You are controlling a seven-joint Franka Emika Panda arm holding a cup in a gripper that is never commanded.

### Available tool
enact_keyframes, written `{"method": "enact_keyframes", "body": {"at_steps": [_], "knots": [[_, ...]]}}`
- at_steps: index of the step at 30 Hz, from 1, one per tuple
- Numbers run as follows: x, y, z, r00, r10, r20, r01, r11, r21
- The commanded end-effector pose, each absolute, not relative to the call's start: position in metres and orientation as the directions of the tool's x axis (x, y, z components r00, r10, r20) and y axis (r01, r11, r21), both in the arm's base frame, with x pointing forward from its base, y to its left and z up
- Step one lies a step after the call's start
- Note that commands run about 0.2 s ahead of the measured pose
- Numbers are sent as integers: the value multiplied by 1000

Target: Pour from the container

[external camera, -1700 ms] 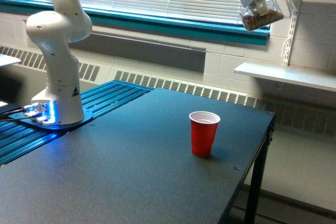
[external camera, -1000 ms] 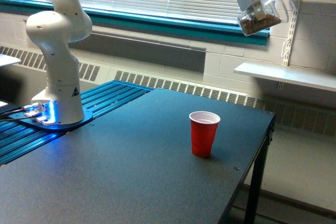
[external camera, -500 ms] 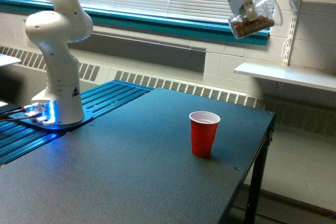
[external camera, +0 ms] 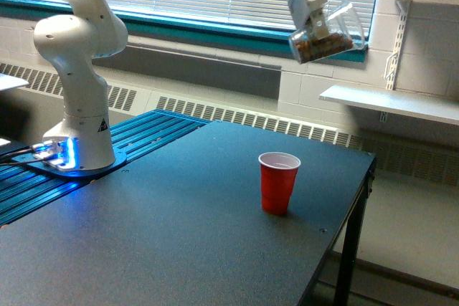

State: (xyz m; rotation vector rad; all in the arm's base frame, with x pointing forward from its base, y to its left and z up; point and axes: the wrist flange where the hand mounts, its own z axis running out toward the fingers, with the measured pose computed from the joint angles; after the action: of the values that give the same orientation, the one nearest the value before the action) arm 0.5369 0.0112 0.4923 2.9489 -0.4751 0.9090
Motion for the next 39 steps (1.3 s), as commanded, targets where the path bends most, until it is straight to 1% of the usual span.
{"method": "enact_keyframes", "body": {"at_steps": [1, 10, 21, 39], "knots": [[520, 0, 486, 795, -210, 569, -241, -970, -22], [492, -18, 459, 814, -209, 542, -254, -967, 10], [458, -30, 420, 849, -225, 477, -276, -961, 37], [443, -21, 380, 895, -179, 408, -243, -964, 109]]}}
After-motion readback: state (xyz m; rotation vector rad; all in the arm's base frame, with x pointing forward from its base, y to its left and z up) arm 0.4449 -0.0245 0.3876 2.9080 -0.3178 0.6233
